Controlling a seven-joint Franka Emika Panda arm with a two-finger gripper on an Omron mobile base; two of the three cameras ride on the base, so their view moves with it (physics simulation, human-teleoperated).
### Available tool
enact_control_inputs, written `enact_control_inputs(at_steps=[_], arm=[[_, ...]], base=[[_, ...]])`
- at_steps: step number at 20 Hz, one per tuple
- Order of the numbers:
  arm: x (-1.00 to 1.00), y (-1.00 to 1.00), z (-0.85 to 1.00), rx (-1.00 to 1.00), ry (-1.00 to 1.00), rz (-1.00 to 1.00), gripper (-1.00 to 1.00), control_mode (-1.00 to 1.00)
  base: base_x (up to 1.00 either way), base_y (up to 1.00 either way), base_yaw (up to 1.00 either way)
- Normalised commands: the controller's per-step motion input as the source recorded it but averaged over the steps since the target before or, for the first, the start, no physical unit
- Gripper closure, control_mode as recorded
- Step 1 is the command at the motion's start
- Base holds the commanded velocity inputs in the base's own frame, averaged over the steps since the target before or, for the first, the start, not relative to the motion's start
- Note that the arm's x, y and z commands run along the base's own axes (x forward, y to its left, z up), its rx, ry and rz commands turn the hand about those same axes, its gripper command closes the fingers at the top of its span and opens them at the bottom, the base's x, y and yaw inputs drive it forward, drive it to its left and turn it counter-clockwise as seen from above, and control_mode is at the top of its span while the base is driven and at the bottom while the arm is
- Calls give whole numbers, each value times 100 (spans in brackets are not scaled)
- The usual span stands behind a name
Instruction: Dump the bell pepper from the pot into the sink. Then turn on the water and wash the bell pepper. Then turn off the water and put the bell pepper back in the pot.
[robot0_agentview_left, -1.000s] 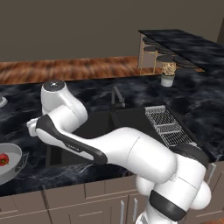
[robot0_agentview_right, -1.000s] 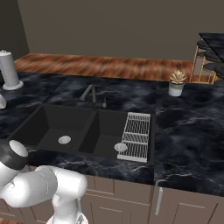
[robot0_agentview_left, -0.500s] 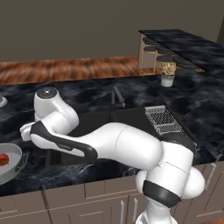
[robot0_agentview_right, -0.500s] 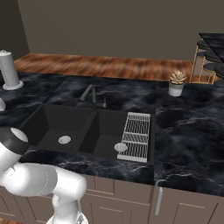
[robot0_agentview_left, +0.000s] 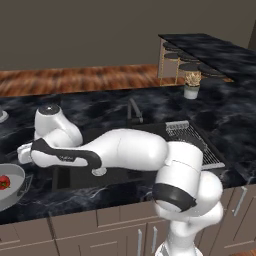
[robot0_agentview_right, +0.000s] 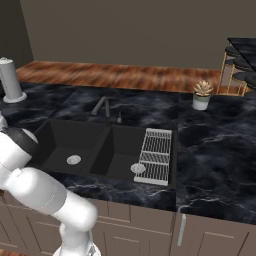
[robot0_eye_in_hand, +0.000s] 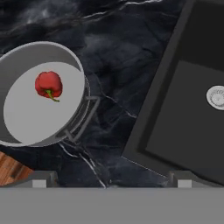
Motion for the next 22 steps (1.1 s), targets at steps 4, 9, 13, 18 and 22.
enact_control_inputs(at_steps=[4, 9, 13, 18, 22], arm=[[26, 47, -22, -1, 19, 0, -100, -100], [18, 46, -23, -8, 17, 0, -100, -100], [17, 46, -14, -19, 6, 0, -100, -100], [25, 40, -1, -18, 0, 0, -100, -100], [42, 21, 2, -4, 0, 0, -100, -100]], base=[[0, 0, 0], [0, 0, 0], [0, 0, 0], [0, 0, 0], [0, 0, 0]])
